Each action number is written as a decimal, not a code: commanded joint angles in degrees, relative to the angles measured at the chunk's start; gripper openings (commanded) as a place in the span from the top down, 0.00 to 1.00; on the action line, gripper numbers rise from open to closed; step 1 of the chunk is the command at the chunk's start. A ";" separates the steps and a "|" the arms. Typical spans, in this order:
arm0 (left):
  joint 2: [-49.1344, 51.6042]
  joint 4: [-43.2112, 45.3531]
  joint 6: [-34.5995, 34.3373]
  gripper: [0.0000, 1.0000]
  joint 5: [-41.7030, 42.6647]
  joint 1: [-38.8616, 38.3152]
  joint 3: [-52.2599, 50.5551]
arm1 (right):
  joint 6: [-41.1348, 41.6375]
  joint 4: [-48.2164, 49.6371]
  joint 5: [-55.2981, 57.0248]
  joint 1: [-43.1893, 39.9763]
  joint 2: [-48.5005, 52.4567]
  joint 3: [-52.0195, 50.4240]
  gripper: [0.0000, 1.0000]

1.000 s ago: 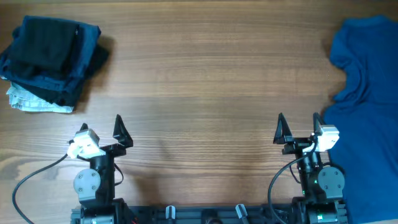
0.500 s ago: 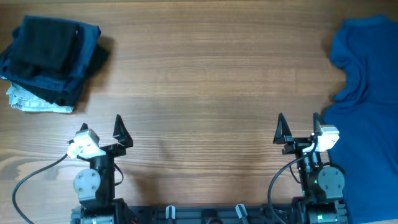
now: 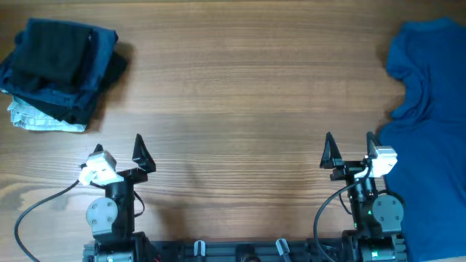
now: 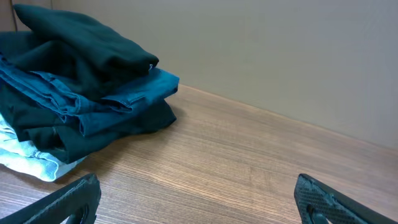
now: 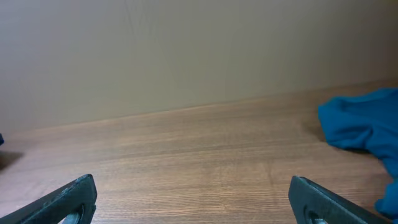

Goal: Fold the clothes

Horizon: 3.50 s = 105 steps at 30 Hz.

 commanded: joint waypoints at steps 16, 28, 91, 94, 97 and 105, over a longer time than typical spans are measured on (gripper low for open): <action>-0.42 0.04 0.92 0.00 -0.55 -0.35 -0.31 | -0.76 0.31 -0.28 -0.33 -0.20 -0.07 0.01; -0.42 0.04 0.92 0.00 -0.55 -0.35 -0.31 | -0.79 0.31 -0.28 -0.35 -0.20 -0.07 0.00; -0.42 0.04 0.94 0.00 -0.55 -0.35 -0.31 | -14.23 -34.71 8.20 -22.10 122.95 93.48 0.21; -0.42 0.04 0.92 0.00 -0.55 -0.35 -0.31 | -10.78 -36.17 10.80 -22.10 123.32 92.89 0.22; -0.42 0.04 0.94 0.00 -0.55 -0.35 -0.31 | -6.25 -40.35 14.53 -22.10 123.32 92.89 0.23; -0.42 0.04 0.92 0.00 -0.55 -0.35 -0.31 | -2.01 -47.95 19.45 -22.32 123.32 92.83 0.23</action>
